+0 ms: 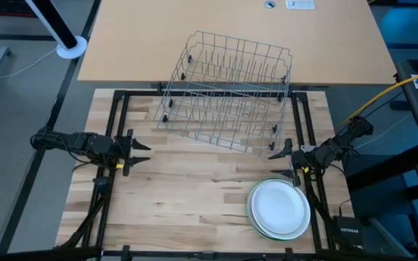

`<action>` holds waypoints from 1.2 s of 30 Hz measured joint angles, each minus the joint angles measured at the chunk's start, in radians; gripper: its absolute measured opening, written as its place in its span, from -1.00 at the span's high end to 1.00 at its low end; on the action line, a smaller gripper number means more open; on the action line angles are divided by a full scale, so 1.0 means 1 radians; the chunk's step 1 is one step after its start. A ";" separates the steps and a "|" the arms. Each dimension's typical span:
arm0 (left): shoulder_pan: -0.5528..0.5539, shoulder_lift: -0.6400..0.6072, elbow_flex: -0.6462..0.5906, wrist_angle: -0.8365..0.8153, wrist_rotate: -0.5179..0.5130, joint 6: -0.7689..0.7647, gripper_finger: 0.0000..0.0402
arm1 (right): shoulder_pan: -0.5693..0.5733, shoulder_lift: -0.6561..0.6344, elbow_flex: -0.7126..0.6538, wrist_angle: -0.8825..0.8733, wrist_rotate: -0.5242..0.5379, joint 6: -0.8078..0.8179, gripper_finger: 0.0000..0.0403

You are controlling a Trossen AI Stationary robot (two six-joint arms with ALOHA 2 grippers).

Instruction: Sort dishes

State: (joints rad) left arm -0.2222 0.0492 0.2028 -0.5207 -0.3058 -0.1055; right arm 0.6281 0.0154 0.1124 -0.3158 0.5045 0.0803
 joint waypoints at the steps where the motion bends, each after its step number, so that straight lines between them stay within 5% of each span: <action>1: 0.000 0.000 0.000 0.000 0.000 0.000 0.13 | 0.000 0.000 0.000 0.000 0.000 0.000 -0.22; 16: 0.000 0.000 0.000 0.025 0.000 0.000 0.13 | 0.000 0.000 0.000 0.000 0.000 0.000 -0.22; 36: 0.000 0.000 0.000 0.453 -0.033 0.028 0.13 | 0.000 0.000 0.000 0.000 0.000 0.000 -0.22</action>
State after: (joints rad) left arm -0.2218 0.0495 0.2024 -0.0675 -0.3386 -0.0774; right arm 0.6277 0.0154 0.1123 -0.3161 0.5044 0.0801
